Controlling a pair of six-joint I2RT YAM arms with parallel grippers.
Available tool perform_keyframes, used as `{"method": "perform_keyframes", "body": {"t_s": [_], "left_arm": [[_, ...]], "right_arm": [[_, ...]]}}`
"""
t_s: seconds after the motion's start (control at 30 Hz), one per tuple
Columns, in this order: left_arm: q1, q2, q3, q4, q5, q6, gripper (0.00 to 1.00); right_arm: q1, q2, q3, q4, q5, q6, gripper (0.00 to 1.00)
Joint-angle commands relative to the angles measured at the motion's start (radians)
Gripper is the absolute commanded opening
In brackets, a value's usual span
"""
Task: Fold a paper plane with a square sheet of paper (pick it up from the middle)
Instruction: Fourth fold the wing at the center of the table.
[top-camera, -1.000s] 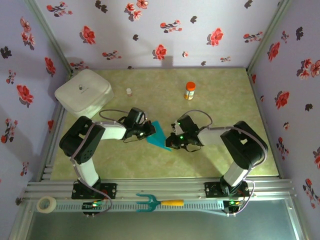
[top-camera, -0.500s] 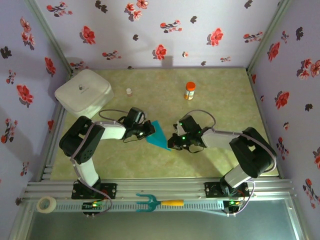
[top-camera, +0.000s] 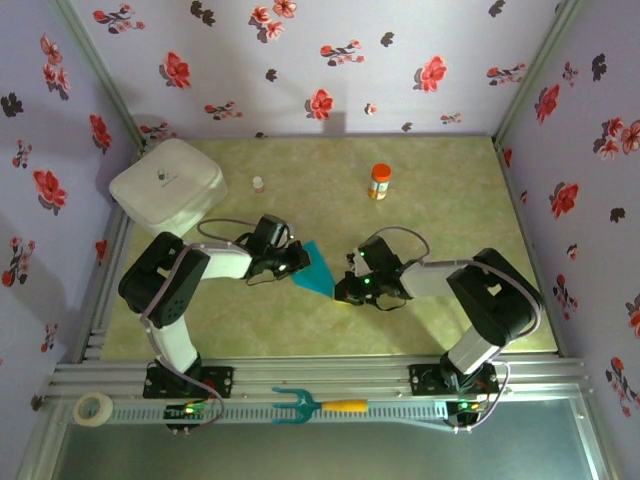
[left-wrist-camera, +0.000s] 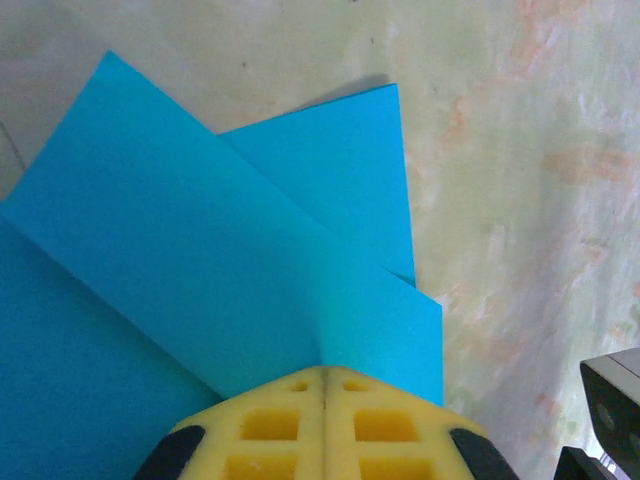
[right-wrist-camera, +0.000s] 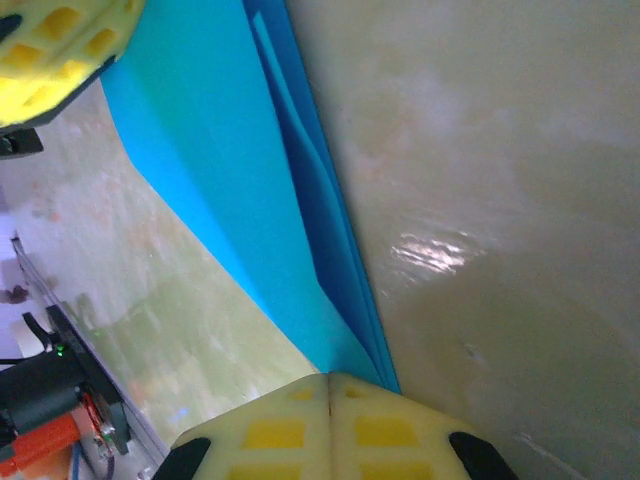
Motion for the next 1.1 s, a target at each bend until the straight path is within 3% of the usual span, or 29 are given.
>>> {"method": "perform_keyframes", "body": {"t_s": [0.0, 0.13, 0.23, 0.53, 0.7, 0.87, 1.07], "left_arm": [[0.014, 0.041, -0.029, -0.093, -0.065, 0.012, 0.03], [0.015, 0.037, -0.032, -0.092, -0.063, 0.01, 0.03], [0.015, 0.031, -0.035, -0.092, -0.062, 0.009, 0.03], [0.015, 0.03, -0.032, -0.087, -0.062, 0.006, 0.02], [0.015, 0.034, -0.029, -0.087, -0.059, 0.009, 0.02], [0.016, 0.038, -0.028, -0.089, -0.058, 0.011, 0.03], [0.017, 0.037, -0.03, -0.09, -0.056, 0.012, 0.03]], "right_arm": [[-0.013, -0.016, -0.091, 0.041, -0.016, 0.086, 0.03], [-0.027, -0.094, -0.093, 0.04, -0.03, 0.115, 0.04], [-0.027, -0.142, -0.014, -0.089, 0.003, 0.051, 0.04], [-0.025, 0.033, 0.153, -0.194, 0.019, -0.047, 0.03], [-0.027, 0.068, 0.09, -0.169, 0.041, -0.044, 0.02], [-0.033, 0.008, 0.006, -0.127, 0.057, -0.002, 0.03], [-0.033, -0.086, 0.048, -0.181, 0.054, -0.008, 0.03]]}}
